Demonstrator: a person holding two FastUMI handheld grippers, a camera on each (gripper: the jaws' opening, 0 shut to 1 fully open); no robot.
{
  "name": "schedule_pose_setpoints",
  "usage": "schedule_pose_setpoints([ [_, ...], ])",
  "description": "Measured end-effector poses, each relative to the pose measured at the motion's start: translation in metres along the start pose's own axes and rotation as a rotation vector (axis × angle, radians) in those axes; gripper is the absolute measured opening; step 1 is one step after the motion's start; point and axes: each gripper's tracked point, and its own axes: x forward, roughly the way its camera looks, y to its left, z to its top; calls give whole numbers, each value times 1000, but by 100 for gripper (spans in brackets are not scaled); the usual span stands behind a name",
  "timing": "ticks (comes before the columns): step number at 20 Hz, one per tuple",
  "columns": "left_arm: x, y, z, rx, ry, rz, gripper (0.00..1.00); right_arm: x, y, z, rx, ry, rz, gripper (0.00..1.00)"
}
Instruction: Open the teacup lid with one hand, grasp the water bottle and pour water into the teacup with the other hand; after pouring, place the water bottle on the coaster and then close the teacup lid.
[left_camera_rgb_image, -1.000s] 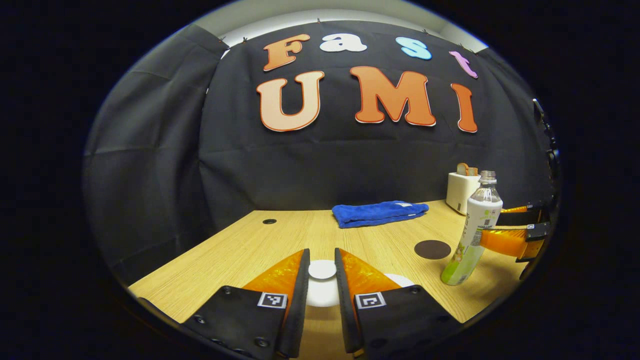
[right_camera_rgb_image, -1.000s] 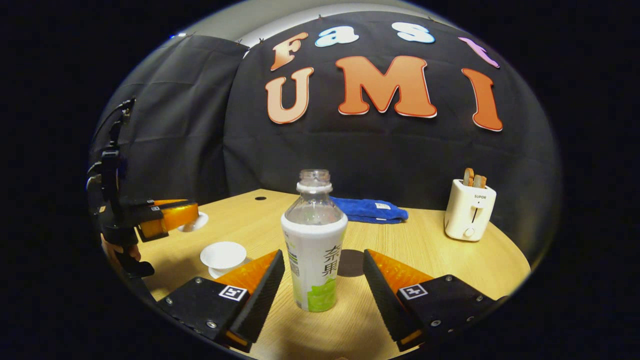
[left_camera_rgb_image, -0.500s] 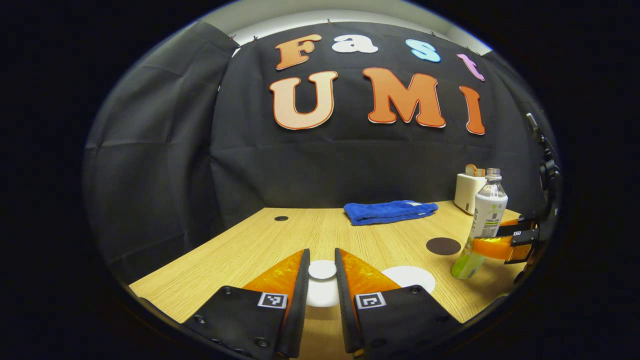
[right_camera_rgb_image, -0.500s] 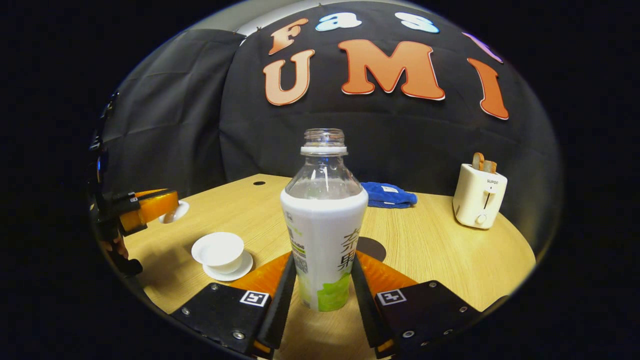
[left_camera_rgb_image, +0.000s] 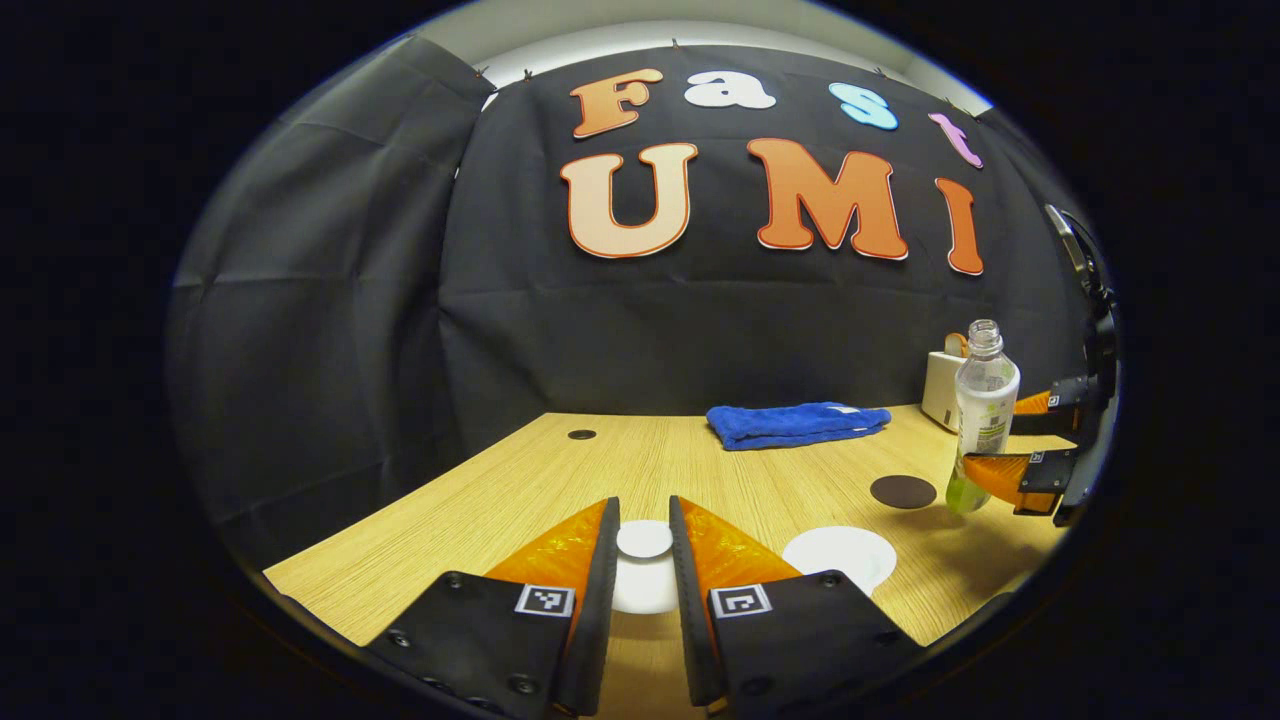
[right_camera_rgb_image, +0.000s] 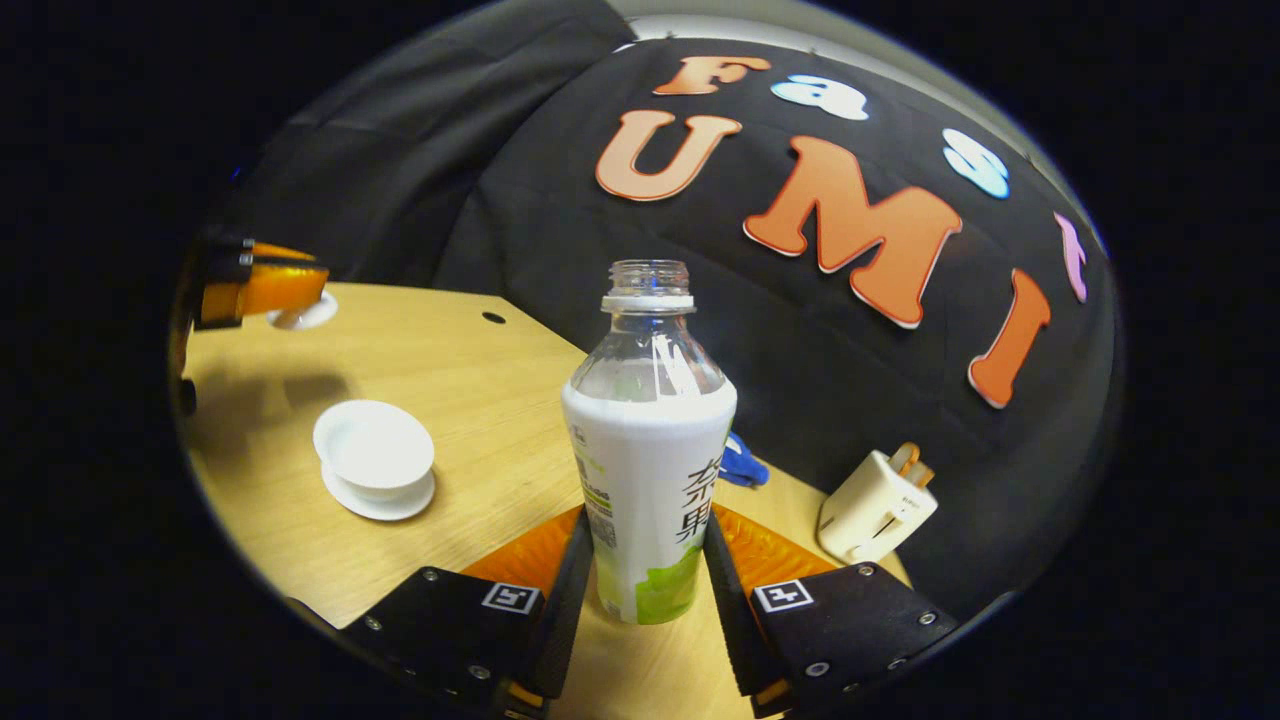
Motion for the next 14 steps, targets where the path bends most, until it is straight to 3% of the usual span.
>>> schedule_pose_setpoints([
  [8,-2,12,-9,0,12,6,35,6,-8,-1,-393,22,-75,63],
  [10,-1,13,-12,-9,17,2,34,8,-11,5,-499,-2,-97,66],
  [14,-1,19,-15,-15,22,1,36,7,-6,12,-676,-41,-126,63],
])
